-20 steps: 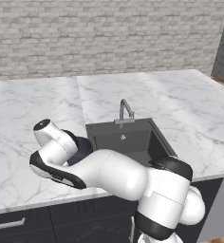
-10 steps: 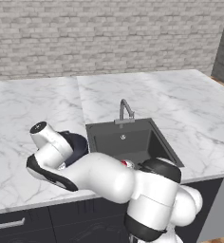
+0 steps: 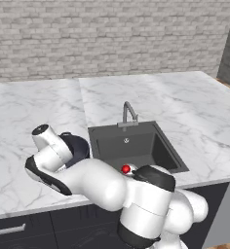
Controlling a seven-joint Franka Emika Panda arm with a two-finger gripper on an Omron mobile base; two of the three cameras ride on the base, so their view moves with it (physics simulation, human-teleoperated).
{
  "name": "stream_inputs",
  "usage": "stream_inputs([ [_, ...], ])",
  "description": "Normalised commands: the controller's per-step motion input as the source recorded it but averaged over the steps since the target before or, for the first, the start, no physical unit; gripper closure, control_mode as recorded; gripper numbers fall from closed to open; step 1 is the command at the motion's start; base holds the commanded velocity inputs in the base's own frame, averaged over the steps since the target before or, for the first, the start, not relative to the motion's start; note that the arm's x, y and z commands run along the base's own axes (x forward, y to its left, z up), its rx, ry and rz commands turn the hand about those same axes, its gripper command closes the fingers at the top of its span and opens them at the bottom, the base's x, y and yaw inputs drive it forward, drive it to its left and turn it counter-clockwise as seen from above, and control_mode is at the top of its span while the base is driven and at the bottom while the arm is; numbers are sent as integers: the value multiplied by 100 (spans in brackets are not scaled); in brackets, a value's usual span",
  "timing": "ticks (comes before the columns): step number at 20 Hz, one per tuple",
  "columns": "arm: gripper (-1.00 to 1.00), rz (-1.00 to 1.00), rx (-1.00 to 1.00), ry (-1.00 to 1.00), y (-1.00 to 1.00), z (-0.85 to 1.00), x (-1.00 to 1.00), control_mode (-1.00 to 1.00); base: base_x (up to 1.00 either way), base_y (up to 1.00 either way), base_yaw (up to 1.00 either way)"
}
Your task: Dump the tomato from the pot into the sink. Then turn on the water and wash the tomato. Then turn off the water and put the tomato back in the pot.
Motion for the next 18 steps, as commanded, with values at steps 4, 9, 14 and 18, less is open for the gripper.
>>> stream_inputs([
  [4, -100, 0, 2, 4, -2, -4, -38, -100, 0, 0, 0],
  [9, -100, 0, 4, 0, -18, 5, -29, -100, 0, 0, 0],
  [14, -100, 0, 4, 0, -25, 22, -2, -100, 0, 0, 0],
  [18, -100, 0, 9, 0, -20, 50, 0, -100, 0, 0, 0],
])
